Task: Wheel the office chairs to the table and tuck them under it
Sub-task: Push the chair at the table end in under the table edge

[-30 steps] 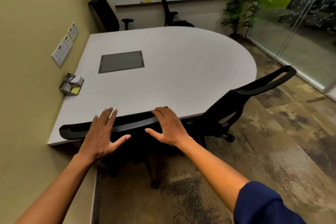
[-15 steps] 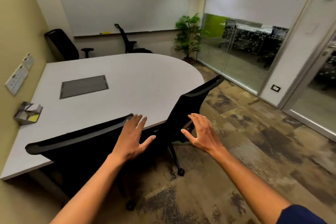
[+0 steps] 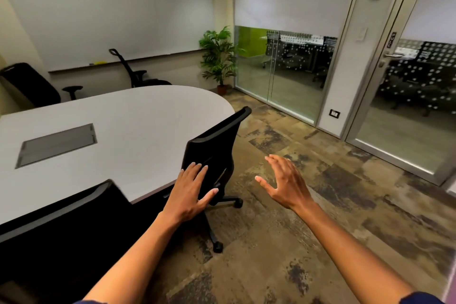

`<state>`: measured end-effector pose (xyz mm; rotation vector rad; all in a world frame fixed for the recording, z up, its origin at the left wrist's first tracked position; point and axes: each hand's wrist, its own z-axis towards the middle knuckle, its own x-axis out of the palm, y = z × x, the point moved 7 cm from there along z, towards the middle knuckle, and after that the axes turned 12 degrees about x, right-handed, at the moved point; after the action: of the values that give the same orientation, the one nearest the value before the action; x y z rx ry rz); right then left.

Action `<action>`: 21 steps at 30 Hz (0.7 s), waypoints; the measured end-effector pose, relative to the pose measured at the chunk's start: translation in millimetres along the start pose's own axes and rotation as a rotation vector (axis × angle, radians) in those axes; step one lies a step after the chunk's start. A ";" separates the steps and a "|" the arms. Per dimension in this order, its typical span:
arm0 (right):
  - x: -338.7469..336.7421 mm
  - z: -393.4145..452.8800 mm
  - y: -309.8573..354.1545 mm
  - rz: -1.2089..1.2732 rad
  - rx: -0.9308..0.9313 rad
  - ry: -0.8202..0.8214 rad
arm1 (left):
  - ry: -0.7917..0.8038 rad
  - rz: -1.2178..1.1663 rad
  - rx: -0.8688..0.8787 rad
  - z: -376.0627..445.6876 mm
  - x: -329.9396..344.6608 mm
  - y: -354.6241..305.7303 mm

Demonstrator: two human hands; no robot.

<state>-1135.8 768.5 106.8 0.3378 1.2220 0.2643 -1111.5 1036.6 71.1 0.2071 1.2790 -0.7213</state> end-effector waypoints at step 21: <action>49.7 241.6 -58.9 0.012 -0.344 0.133 | -0.080 0.213 -0.264 199.7 47.3 32.5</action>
<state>-890.1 706.2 113.7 0.0293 1.2792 0.5064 -928.0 939.5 80.2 0.0956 1.2400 -0.3707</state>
